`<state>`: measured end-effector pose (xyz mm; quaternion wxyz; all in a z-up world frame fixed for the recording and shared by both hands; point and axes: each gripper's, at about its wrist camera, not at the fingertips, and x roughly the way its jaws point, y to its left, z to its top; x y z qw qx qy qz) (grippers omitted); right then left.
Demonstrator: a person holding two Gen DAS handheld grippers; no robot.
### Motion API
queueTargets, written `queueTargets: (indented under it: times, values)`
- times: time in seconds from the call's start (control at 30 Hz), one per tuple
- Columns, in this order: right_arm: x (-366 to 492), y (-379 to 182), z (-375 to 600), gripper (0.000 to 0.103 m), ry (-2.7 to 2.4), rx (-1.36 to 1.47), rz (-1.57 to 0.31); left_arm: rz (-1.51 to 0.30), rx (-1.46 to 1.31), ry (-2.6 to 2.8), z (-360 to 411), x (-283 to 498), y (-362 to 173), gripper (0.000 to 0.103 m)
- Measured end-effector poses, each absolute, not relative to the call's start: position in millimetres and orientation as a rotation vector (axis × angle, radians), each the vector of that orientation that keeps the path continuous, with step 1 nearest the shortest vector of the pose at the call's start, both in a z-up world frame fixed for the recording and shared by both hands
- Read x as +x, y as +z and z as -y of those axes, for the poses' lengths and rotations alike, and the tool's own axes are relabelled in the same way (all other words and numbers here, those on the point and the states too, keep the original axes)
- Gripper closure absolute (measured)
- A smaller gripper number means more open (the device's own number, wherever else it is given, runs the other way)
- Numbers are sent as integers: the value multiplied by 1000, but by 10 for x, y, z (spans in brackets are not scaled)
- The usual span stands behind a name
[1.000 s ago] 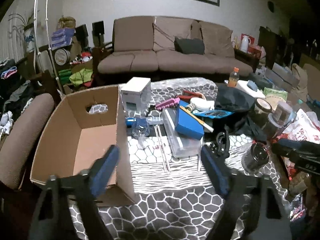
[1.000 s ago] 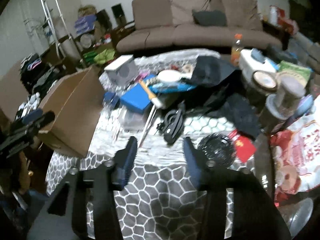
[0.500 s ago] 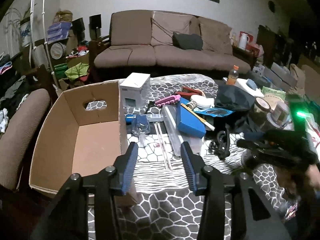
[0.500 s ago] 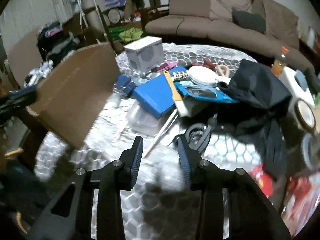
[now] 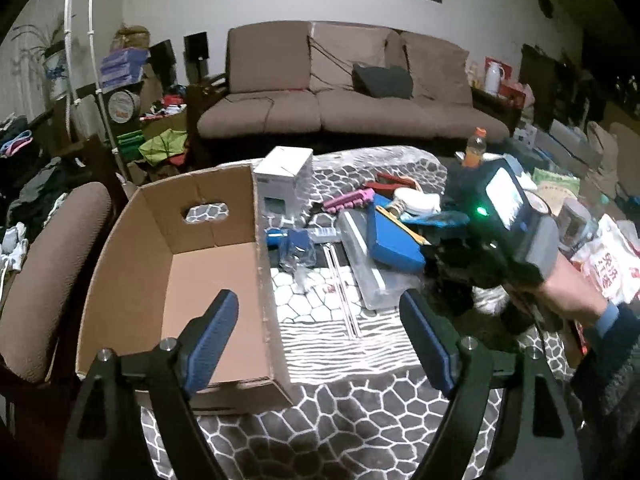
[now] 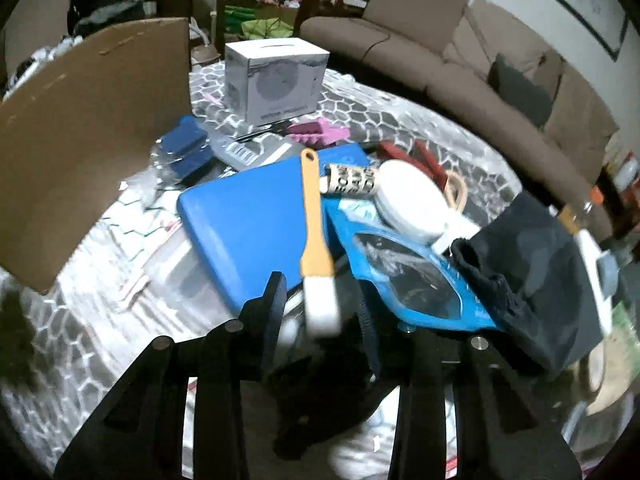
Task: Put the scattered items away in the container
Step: 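Move the right tool toward the yellow-handled brush on the blue case, then close the right tool on the yellow brush handle and lift it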
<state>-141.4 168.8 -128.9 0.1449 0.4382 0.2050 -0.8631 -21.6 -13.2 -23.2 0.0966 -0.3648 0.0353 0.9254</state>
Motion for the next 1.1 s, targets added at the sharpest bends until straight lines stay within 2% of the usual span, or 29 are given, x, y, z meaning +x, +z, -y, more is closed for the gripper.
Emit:
queueTargets:
  times: [0.1,0.17,0.27,0.4,0.43,0.47,0.67,0.77,0.8,0.9,1.03,1.1]
  values:
    - [-1421,-1344,-1592,73,-2488,1237,-740,-151,-1086,2725,76,-206,-248,20]
    - [-1434,-1364,-1576,76,-2481,1238,-750,-158,-1092,2714,66,-200,-255,20]
    - [-1524,-1346,-1682,80,-2454,1288,-596,-155,-1099,2712,72,-193,-257,20]
    - [-1623,-1392,-1971,93,-2371,1398,-183,-156,-1100,2716,80,-179,-267,20]
    - [-1605,-1417,-1964,100,-2343,1412,-177,-157,-1103,2718,87,-181,-268,20]
    - [-1583,-1441,-1953,102,-2318,1424,-175,-155,-1105,2719,91,-185,-269,20]
    - [-1314,-1444,-1818,102,-2263,1447,-258,-133,-1107,2725,140,-192,-246,20]
    - [-1256,-1342,-1872,101,-2260,1443,-212,-125,-1107,2725,152,-172,-245,20]
    - [-1250,-1293,-1914,100,-2270,1434,-188,-129,-1106,2726,150,-164,-248,20]
    - [-1256,-1074,-2089,84,-2328,1371,-105,-146,-1101,2729,140,-147,-257,20]
    - [-1449,-769,-2186,83,-2366,1283,13,-160,-1105,2735,122,-162,-281,20]
    - [-1610,-681,-2107,82,-2364,1273,-5,-166,-1108,2736,112,-170,-293,20]
